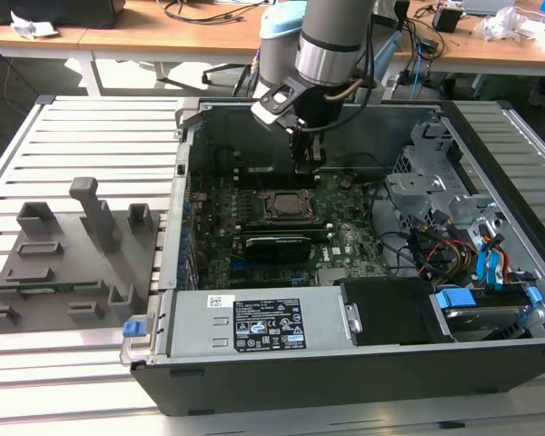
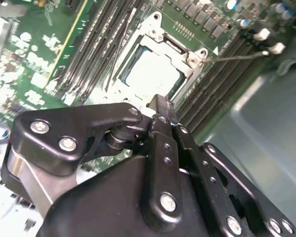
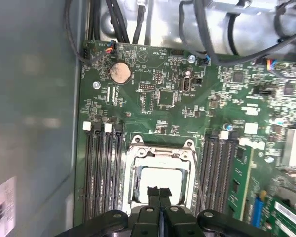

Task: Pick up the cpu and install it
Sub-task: 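Close the cpu cover, then install the first cpu locking lever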

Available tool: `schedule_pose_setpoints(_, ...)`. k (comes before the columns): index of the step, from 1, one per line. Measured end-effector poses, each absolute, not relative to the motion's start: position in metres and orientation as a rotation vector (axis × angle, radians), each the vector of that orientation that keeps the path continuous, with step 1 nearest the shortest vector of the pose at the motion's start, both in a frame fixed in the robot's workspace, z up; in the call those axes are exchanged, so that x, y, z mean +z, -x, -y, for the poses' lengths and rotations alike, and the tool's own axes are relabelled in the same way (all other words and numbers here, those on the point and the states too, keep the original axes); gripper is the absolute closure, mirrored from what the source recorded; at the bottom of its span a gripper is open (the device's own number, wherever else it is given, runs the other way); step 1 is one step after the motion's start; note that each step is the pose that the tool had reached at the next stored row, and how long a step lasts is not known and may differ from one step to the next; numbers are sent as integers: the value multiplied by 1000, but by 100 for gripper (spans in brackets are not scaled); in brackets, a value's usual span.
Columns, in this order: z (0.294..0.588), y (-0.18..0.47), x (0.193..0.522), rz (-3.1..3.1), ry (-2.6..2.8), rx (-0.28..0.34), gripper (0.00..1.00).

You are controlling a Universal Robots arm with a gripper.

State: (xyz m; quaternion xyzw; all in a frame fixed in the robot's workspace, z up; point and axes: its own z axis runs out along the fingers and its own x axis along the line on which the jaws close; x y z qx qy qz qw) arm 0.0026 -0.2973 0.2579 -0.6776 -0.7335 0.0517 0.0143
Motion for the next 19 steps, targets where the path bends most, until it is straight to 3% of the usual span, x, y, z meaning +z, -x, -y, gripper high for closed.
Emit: schedule_pose_setpoints(19, 297, -3, 269, 2412, 1971, 164, 89)
